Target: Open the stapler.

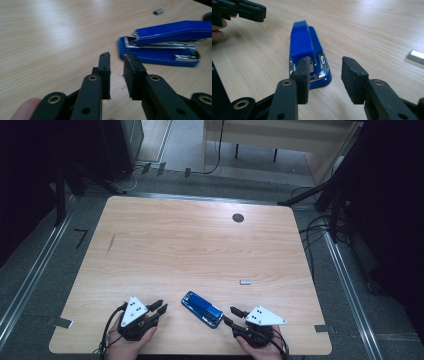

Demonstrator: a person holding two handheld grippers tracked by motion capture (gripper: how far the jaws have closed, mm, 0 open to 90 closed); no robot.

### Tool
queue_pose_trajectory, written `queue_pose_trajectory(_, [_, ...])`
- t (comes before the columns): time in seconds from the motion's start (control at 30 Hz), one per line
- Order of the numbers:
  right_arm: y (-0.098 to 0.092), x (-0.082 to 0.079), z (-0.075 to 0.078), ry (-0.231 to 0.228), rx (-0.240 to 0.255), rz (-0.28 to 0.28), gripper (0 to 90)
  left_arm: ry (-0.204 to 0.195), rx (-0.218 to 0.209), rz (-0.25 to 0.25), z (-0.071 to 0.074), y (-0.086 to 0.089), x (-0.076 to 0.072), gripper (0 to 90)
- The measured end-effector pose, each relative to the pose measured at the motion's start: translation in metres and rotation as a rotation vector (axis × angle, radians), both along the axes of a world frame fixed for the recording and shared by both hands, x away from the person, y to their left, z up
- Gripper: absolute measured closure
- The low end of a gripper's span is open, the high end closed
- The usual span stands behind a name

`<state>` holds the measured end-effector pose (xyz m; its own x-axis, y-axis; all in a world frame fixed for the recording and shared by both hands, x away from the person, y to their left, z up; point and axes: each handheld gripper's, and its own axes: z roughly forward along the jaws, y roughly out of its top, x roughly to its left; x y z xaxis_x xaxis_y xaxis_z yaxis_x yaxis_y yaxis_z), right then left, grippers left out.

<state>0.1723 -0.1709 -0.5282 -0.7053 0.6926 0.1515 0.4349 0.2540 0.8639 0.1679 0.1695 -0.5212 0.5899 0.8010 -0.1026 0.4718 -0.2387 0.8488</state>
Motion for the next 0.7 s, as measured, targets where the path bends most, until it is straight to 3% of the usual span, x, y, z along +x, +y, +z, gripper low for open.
queue_pose_trajectory(0.13, [0.005, -0.001, -0.002, 0.019, -0.009, 0.005, 68.9, 0.017, 0.001, -0.055, -0.002, -0.016, 0.001, 90.0])
queue_pose_trajectory(0.3, [-0.002, -0.002, -0.003, 0.047, 0.029, -0.001, 82.8, 0.027, 0.037, -0.107, -0.007, -0.034, 0.001, 90.0])
queue_pose_trajectory(0.37, [-0.003, -0.002, -0.004, 0.057, 0.027, 0.011, 85.9, 0.050, 0.046, -0.127, -0.010, -0.044, 0.001, 90.0])
queue_pose_trajectory(0.5, [0.000, -0.004, -0.006, 0.062, -0.006, 0.022, 90.0, 0.049, 0.073, -0.160, -0.011, -0.058, 0.002, 90.0])
queue_pose_trajectory(0.7, [0.003, -0.003, -0.009, 0.092, -0.025, 0.027, 90.0, 0.041, 0.081, -0.189, -0.012, -0.067, 0.006, 90.0])
